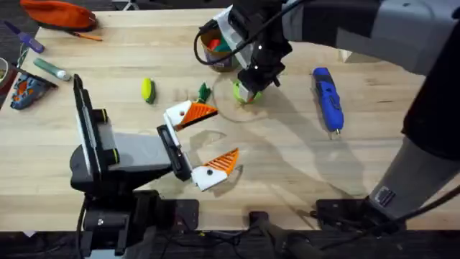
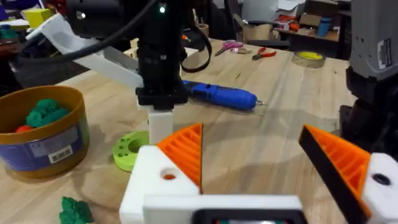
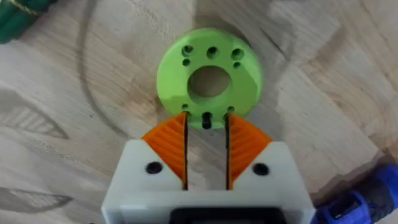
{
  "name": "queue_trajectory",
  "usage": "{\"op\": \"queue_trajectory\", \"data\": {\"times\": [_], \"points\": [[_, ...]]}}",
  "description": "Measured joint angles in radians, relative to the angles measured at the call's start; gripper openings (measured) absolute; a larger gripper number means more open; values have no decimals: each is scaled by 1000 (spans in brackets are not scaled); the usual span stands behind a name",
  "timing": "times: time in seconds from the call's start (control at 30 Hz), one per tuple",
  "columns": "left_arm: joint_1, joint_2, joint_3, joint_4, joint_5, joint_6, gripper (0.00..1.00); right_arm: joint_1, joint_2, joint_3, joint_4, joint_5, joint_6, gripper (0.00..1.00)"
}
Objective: Pick up the gripper from the table and insert it into the empty holder that is missing its gripper. Then pick up a screw, insert it into the mounting hole, and use the screwdriver to tighten it. Finally, clean up the table by picking up the vegetable and placing it into the bucket.
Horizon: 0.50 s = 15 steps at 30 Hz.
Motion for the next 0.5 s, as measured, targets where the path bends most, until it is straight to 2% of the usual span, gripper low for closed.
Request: {"op": "queue_trajectory", "data": {"times": [0.23,0.5], "points": [[0,0,0,0,0,0,986,3,3,1,0,0,0,236],[0,0,0,0,0,0,987,3,3,1,0,0,0,123]]}}
